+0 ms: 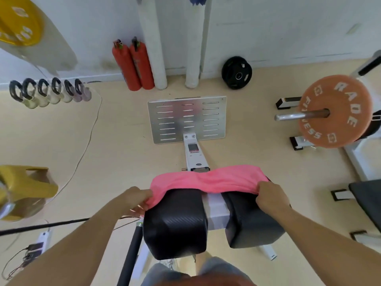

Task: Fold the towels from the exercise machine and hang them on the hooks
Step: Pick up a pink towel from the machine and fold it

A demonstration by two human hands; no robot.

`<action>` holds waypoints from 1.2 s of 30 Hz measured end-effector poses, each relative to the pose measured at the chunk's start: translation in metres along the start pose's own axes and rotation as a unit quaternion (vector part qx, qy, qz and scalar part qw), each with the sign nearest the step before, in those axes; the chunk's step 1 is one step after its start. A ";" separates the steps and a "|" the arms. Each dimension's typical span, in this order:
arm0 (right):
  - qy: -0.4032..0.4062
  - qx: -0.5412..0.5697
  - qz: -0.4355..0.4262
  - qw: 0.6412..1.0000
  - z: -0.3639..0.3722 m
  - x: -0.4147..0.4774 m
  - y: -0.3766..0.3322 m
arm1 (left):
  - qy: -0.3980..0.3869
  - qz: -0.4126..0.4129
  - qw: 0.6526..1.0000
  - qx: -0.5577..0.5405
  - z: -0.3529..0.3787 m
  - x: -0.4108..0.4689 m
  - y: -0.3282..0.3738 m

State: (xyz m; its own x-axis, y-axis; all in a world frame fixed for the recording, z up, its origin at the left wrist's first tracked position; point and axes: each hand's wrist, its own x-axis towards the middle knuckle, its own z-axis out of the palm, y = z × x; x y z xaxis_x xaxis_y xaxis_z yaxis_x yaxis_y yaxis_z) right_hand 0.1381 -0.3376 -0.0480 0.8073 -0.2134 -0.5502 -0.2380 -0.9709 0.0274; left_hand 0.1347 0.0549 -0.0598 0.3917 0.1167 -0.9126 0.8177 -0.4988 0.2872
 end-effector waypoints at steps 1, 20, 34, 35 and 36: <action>0.012 0.019 0.006 1.000 0.001 -0.002 0.003 | 0.013 -0.006 0.999 -0.037 -0.001 0.001 -0.002; 0.179 0.052 -0.223 0.957 -0.068 -0.029 -0.058 | 0.329 0.309 0.878 -0.162 0.015 -0.059 0.071; 0.136 0.468 -0.285 0.826 -0.136 -0.105 -0.111 | 0.030 0.484 0.829 -0.276 0.066 -0.162 0.117; 0.140 0.473 -0.278 0.824 -0.139 -0.106 -0.110 | 0.038 0.487 0.829 -0.274 0.066 -0.164 0.117; 0.137 0.484 -0.274 0.820 -0.142 -0.107 -0.109 | 0.052 0.487 0.827 -0.277 0.065 -0.166 0.117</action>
State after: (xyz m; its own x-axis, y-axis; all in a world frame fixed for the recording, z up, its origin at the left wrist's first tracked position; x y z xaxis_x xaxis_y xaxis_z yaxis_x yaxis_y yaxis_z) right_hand 0.1544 -0.2245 0.1262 0.9956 0.0805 -0.0471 -0.0094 -0.4155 -0.9096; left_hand 0.1381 -0.0782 0.1065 0.9886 -0.0211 -0.1493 0.1504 0.0662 0.9864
